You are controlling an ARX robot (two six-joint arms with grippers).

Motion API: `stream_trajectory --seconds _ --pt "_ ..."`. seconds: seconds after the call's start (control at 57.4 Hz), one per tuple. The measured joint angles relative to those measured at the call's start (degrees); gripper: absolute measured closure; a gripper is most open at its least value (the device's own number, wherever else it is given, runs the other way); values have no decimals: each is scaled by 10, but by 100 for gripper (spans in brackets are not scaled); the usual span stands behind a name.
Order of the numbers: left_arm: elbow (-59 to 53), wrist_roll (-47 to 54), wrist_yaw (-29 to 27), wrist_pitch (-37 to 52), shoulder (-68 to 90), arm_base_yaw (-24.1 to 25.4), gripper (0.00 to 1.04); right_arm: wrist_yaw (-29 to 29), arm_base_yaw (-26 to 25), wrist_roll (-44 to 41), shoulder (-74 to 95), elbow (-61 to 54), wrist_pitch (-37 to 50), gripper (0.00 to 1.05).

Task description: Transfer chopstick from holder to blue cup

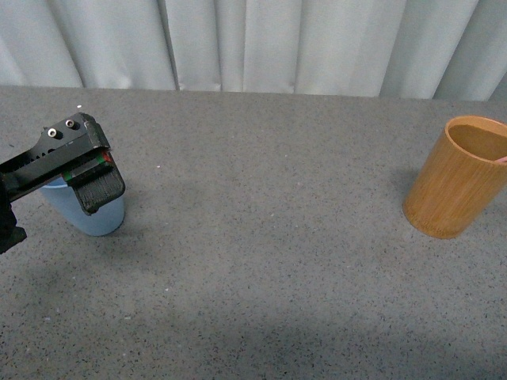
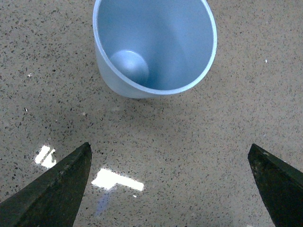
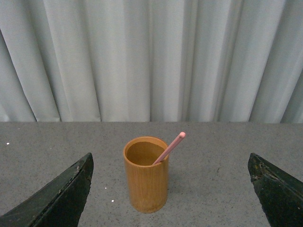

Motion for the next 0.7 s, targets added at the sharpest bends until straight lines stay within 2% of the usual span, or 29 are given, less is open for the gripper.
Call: stream_trajectory --seconds 0.697 --pt "59 -25 -24 4 67 38 7 0 0 0 0 0 0 10"
